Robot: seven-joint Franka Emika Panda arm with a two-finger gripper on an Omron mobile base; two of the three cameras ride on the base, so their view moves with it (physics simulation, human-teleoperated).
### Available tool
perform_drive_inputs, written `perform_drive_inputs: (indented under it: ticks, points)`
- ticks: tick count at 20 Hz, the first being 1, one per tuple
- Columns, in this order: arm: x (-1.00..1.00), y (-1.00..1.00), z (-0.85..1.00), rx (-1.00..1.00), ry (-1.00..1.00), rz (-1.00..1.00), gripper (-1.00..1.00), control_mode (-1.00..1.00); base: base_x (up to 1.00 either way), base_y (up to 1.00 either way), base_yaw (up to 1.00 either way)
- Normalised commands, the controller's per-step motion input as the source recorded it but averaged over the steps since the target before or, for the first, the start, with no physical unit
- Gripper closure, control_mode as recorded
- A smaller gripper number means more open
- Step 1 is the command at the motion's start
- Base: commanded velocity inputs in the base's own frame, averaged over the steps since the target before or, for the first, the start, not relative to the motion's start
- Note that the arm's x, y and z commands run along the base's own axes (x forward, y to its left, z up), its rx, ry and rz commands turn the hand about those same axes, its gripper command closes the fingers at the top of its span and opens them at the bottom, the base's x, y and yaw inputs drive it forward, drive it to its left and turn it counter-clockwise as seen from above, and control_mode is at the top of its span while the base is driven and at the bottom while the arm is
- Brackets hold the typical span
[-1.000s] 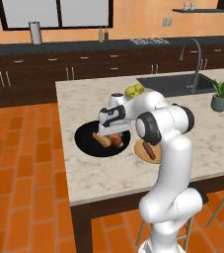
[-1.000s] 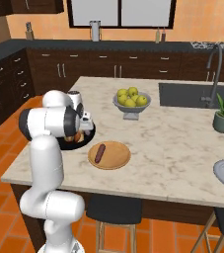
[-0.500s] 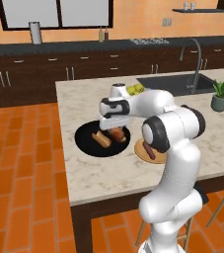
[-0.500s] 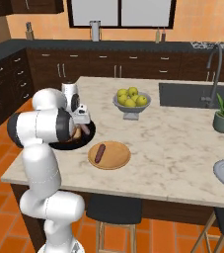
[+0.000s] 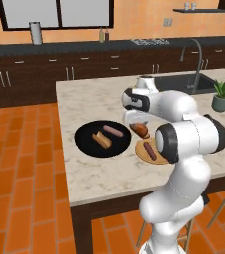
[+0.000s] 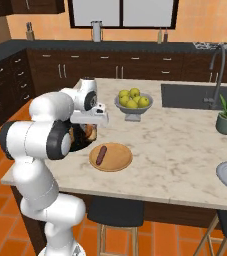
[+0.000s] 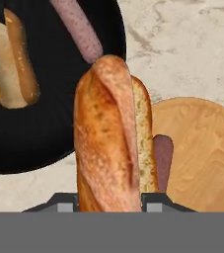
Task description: Place one bun and one sausage from the bowl on each plate.
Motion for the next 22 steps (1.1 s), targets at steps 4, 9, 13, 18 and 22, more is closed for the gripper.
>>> perform_drive_inputs:
  ticks: [4,9,13,18,22]
  points:
    - [-0.11,-0.92,0.07,0.02,0.03,-0.08,1.00,-1.00,0.00,0.00,0.00]
    - [-0.17,-0.53,-0.41,0.00,0.00,-0.04,1.00,-1.00,0.00,0.00,0.00]
    - [-0.11,-0.43,-0.25,0.00,0.00,-0.02,1.00,-1.00,0.00,0.00,0.00]
    - [-0.09,-0.05,-0.48,0.00,0.00,-0.01,1.00,-1.00,0.00,0.00,0.00]
    - [0.00,-0.08,-0.37,0.00,0.00,0.00,1.00,-1.00,0.00,0.00,0.00]
